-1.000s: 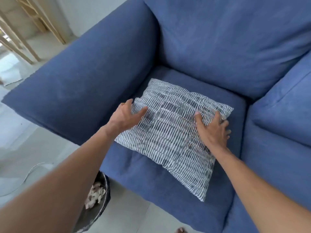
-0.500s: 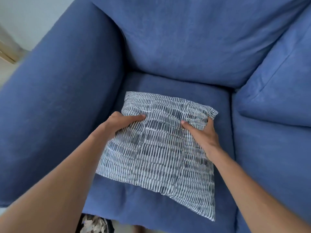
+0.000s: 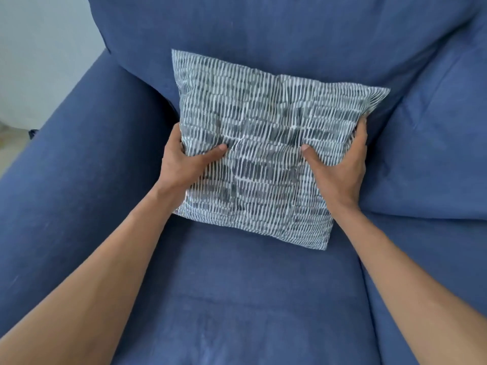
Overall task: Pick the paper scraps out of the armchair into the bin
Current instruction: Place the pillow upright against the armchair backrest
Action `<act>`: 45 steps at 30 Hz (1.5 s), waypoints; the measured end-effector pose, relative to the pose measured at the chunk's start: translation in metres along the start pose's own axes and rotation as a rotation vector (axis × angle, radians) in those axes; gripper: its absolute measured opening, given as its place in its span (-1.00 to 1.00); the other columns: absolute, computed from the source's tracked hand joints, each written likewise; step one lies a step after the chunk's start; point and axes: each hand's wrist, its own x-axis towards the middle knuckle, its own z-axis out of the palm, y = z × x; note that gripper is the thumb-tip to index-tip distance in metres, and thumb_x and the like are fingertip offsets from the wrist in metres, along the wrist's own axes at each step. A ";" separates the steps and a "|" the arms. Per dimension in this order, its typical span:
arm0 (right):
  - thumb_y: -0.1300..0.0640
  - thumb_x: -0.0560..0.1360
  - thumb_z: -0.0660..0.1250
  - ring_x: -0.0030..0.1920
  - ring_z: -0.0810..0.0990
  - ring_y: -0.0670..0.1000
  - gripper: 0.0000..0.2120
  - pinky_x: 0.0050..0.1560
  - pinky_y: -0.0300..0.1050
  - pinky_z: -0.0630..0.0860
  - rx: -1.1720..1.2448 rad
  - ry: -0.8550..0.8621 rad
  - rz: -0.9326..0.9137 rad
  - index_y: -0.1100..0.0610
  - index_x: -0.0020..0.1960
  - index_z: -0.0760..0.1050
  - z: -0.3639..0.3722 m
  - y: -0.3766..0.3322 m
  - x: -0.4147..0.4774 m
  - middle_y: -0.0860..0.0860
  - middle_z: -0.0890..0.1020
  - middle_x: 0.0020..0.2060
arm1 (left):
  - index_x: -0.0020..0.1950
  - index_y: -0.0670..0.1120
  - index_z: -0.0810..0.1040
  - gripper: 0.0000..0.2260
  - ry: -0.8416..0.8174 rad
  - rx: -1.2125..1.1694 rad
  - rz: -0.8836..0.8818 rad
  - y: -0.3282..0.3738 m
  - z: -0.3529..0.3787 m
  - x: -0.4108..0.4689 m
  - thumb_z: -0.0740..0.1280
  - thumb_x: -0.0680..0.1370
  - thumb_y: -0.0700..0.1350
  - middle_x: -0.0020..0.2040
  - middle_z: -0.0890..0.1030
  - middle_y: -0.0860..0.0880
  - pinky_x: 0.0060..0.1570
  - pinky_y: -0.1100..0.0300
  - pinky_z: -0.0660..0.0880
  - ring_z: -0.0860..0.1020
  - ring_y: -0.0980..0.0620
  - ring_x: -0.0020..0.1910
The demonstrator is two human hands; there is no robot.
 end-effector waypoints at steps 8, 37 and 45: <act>-0.18 0.48 0.44 0.35 0.27 -0.21 -0.03 0.25 -0.47 0.14 -0.136 0.031 -0.086 0.04 0.65 -0.07 0.016 0.005 0.045 0.03 0.26 0.49 | 0.46 0.00 0.28 -0.40 -0.077 0.209 0.105 -0.010 0.030 0.050 0.49 0.52 -0.07 0.27 0.51 0.13 0.08 0.49 0.39 0.48 0.18 0.24; -0.40 0.47 0.29 0.52 0.23 0.26 -0.01 0.46 0.15 0.31 -0.286 -0.040 -0.057 -0.07 0.64 -0.20 0.022 0.049 0.023 0.24 0.07 0.55 | 0.58 0.09 0.23 -0.41 0.038 0.412 -0.024 -0.086 0.006 0.010 0.07 0.61 0.33 0.31 0.56 0.01 0.36 -0.09 0.43 0.49 -0.02 0.32; -0.28 0.48 0.36 0.56 0.13 0.19 0.00 0.49 0.10 0.22 -0.318 -0.081 0.050 -0.02 0.65 -0.19 0.021 0.084 -0.088 0.24 0.10 0.56 | 0.54 0.17 0.30 -0.55 0.037 0.526 -0.121 -0.130 0.009 -0.086 0.13 0.64 0.20 0.30 0.45 -0.02 0.28 0.11 0.40 0.48 0.02 0.27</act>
